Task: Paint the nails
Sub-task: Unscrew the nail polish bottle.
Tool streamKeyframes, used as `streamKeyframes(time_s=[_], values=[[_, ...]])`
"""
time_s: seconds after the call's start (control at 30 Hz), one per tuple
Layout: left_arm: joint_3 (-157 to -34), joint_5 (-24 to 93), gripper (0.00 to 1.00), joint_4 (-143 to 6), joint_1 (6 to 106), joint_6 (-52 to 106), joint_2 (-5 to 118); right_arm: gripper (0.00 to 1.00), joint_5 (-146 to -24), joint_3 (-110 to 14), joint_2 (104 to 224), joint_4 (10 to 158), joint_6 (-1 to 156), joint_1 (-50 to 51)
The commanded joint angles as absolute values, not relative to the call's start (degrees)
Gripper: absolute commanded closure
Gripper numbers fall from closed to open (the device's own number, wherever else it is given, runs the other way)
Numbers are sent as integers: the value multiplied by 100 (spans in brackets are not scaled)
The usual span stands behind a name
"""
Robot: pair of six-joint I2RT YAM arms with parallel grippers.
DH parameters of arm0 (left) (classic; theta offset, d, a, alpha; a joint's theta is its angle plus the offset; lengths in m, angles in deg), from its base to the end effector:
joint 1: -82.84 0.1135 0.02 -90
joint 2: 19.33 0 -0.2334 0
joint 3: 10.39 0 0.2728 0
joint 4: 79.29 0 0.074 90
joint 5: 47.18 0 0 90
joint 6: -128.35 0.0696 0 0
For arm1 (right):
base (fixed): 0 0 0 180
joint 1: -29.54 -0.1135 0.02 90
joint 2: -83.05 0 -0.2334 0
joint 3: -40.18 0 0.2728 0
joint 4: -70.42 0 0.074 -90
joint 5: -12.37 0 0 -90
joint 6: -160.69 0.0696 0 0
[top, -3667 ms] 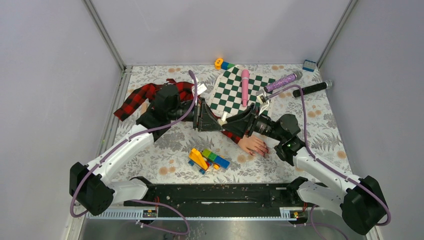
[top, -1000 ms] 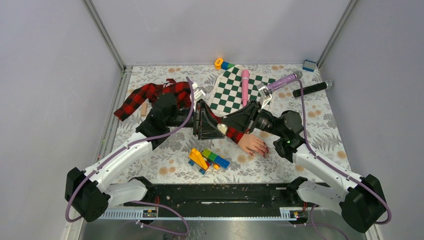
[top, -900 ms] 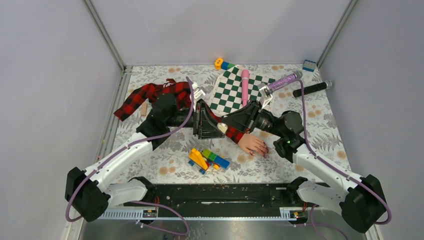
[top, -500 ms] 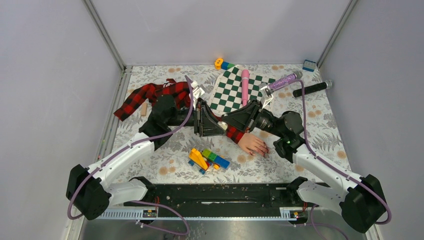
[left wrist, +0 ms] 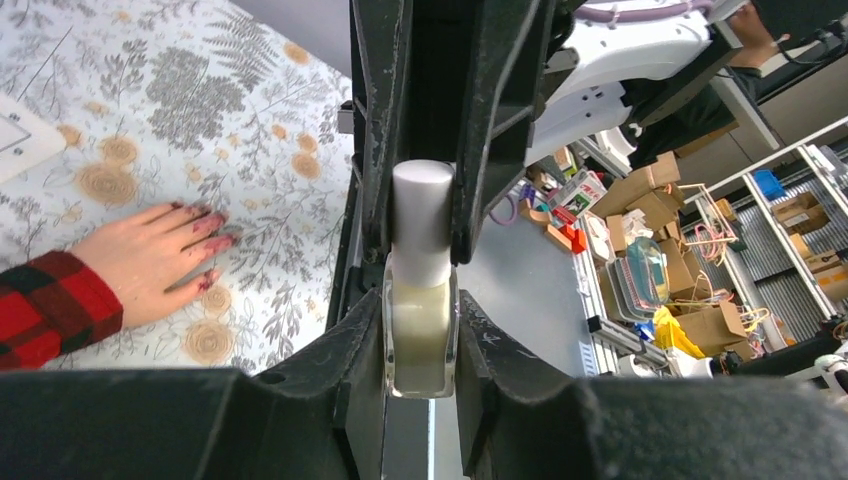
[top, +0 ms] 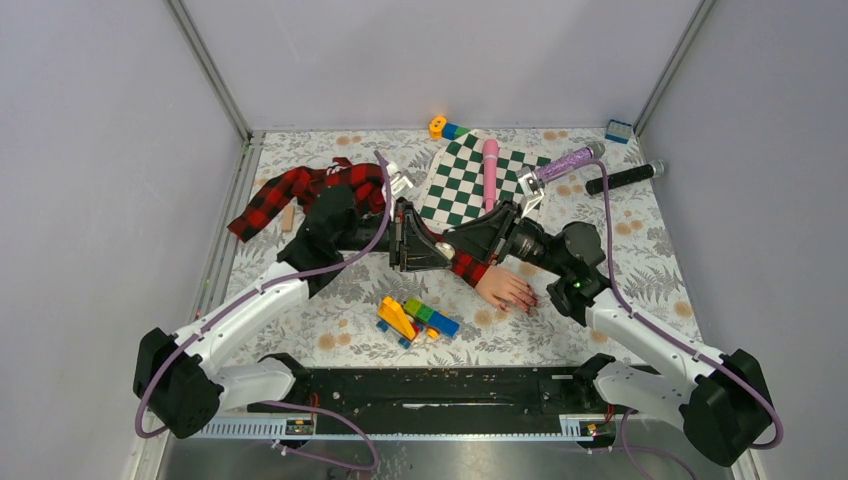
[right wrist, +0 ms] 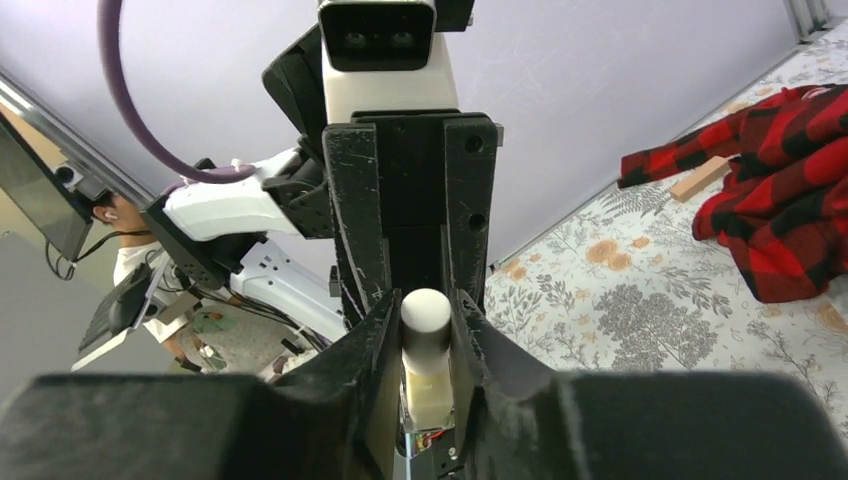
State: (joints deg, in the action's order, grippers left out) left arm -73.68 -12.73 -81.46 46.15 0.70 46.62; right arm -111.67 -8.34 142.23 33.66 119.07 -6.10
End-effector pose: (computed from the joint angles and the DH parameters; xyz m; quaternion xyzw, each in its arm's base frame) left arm 0.2149 -0.2317 0.3130 0.3228 0.6310 -0.6401 0.2965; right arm 0.2103 0.1988 0.3214 -0.1907 0.5304 0.6581 0.4992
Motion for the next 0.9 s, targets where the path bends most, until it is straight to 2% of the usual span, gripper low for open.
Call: streamKeyframes(time_s=[0.0, 0.07, 0.1, 0.2, 0.5, 0.63, 0.8, 0.87], values=[[-8216, -1007, 100, -6427, 4575, 1339, 4664, 51, -10977, -1133, 14022, 4103, 11310, -638], [-8529, -775, 100, -5699, 4583, 1889, 4714, 30, -10845, -1268, 13874, 4581, 11185, -638], [-8646, -606, 100, -5431, 4577, 2130, 4748, 23, -10741, -1337, 13798, 4818, 11161, -626], [-8766, 118, 100, -5204, 4575, 2486, 4754, 13, -10273, -1525, 13546, 5745, 11115, -598], [-8892, 2986, 100, -4831, 4560, 3438, 4541, 12, -8420, -1742, 13064, 7385, 11346, -578], [-8445, 2931, 100, -5172, 4540, 3357, 4494, 26, -8008, -1627, 12973, 7550, 11419, -605], [-8354, 3243, 100, -4903, 4034, 3578, 4526, 35, -7593, -1979, 13357, 7888, 11125, -945], [-8406, 3220, 100, -4823, 3962, 3573, 4581, 34, -7498, -2233, 13582, 8113, 11015, -1051]])
